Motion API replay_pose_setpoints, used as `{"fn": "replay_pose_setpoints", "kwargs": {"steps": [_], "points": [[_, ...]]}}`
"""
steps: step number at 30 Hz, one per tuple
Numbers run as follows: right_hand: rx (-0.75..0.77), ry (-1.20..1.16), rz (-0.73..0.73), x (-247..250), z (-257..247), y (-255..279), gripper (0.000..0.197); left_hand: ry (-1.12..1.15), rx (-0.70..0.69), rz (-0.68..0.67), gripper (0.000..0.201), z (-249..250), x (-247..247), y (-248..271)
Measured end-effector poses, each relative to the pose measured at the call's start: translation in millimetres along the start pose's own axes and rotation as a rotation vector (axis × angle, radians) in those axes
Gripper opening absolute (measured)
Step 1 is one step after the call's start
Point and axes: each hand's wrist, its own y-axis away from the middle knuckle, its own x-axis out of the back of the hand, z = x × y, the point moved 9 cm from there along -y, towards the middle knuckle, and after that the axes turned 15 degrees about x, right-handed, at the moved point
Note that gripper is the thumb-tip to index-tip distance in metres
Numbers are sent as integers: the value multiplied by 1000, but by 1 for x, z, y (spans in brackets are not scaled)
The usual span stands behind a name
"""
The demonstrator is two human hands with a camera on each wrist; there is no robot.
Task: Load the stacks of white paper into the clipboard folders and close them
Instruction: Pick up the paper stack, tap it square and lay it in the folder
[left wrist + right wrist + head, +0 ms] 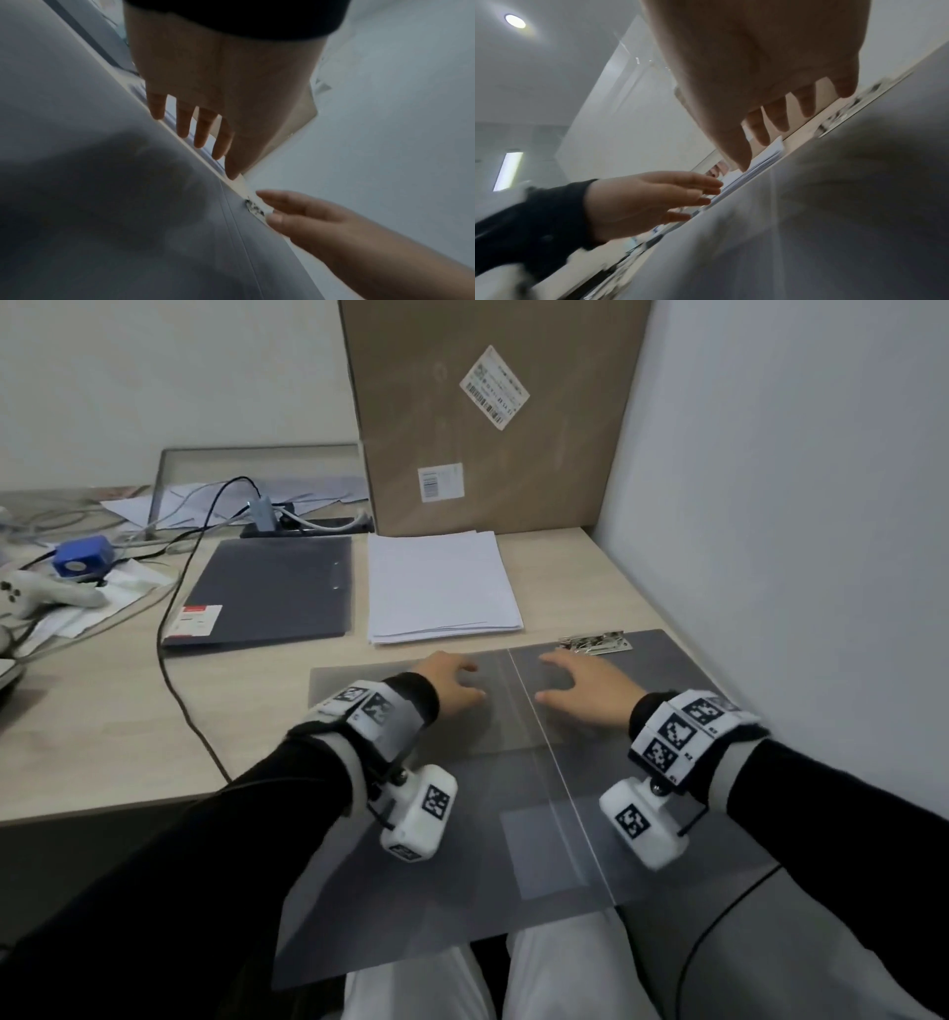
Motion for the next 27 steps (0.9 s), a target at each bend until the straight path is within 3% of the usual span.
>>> {"fn": "replay_pose_setpoints", "kwargs": {"steps": [4, 7, 11, 21, 27], "points": [[-86, 29, -6, 16, 39, -15, 67, -211, -33, -62, 82, 25, -39, -14], [-119, 82, -85, 14, 54, -25, 73, -403, 3, -114, 90, 16, -58, -19], [-134, 154, -182, 8, 62, -34, 80, -477, -35, -112, 90, 3, -55, -23], [-56, 291, -287, -7, 68, -50, 70, -483, -27, -105, 86, -9, -49, -26], [-51, 140, -244, -11, 69, -49, 67, -483, -32, -109, 84, -10, -48, -24]]}}
